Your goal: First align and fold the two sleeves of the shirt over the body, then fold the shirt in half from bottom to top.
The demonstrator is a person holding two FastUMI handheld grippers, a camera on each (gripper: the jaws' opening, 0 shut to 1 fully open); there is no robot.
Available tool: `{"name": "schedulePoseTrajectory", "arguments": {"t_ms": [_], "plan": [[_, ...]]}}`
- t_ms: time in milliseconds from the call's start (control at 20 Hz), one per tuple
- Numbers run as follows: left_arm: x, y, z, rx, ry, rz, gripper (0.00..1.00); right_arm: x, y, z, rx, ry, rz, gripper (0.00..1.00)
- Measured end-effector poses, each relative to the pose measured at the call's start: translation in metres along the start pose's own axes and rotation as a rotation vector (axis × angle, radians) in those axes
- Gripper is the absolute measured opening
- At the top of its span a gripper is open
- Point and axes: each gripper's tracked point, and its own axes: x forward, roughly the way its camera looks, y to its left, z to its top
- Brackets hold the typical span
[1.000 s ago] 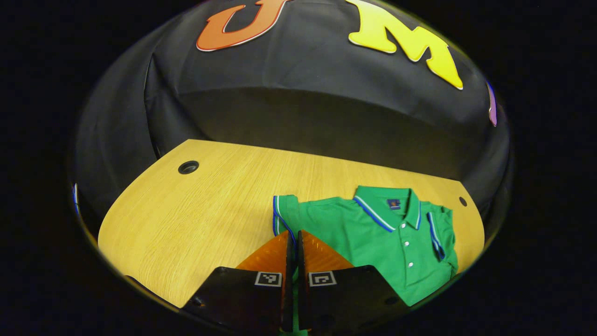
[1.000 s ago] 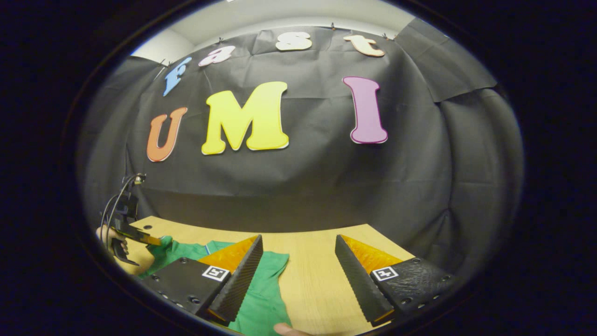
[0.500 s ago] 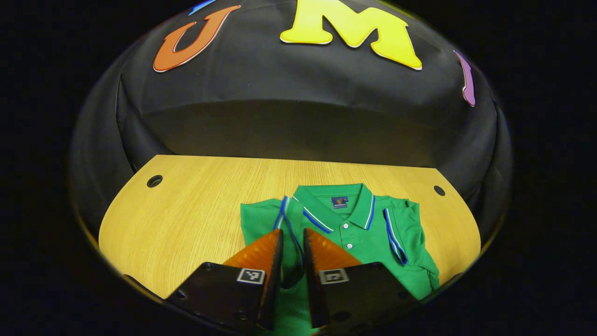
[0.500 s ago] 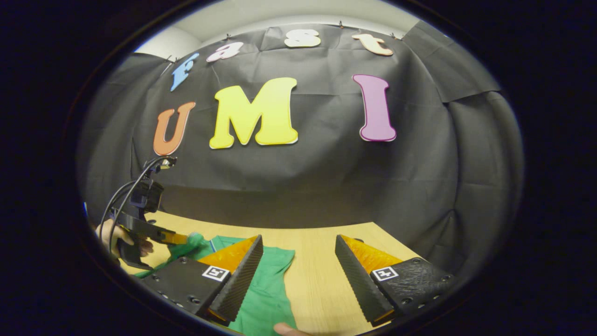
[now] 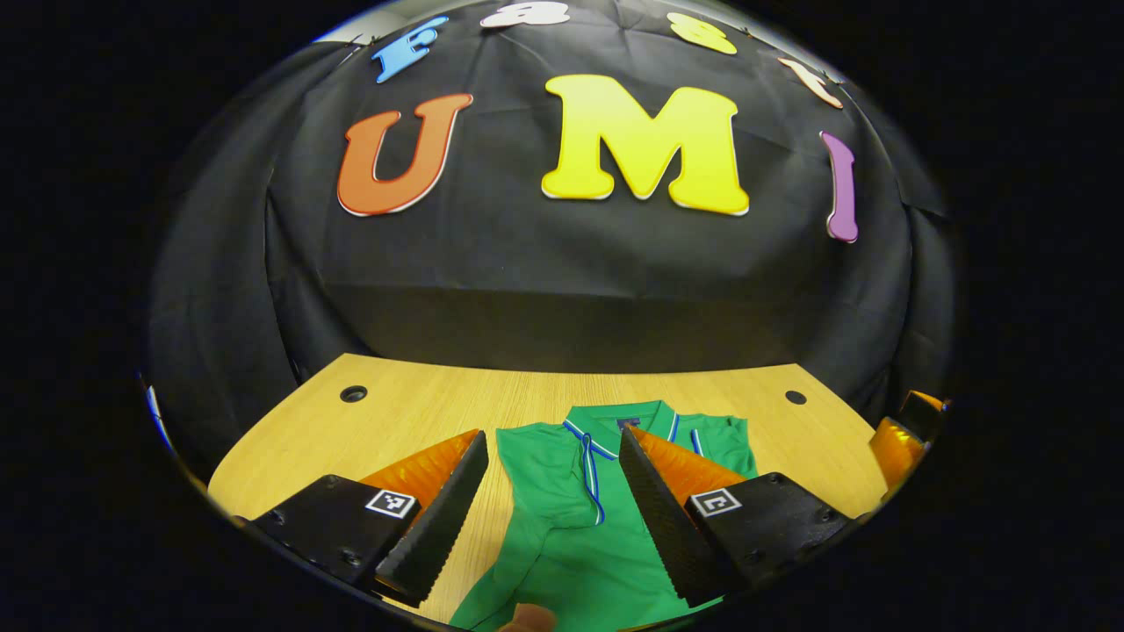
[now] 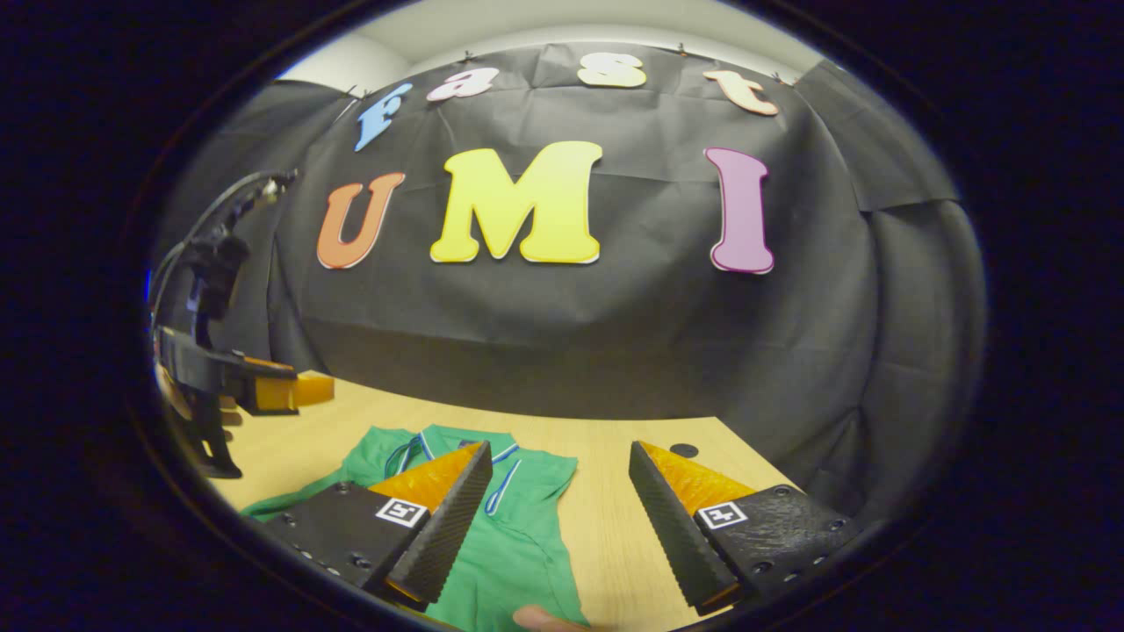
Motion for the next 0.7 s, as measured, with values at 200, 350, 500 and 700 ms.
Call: {"name": "schedulePoseTrajectory", "arguments": {"t_ms": [200,350,500,700], "plan": [[-0.083,0.015,0.02,0.04,-0.13,0.018,0.97,-0.054,0.023,0.004,0.001,-0.027,0.047,0.95],[-0.14,0.022,0.014,0.07,-0.183,0.032,0.97,-0.103,0.025,0.009,0.0,-0.053,0.056,0.97],[-0.18,0.025,-0.025,0.079,-0.117,0.033,1.0,-0.152,0.012,0.01,0.038,-0.072,0.028,0.97],[-0.224,0.027,-0.065,0.079,-0.085,0.03,0.97,-0.205,-0.018,-0.006,0.078,-0.066,-0.015,0.95]]}}
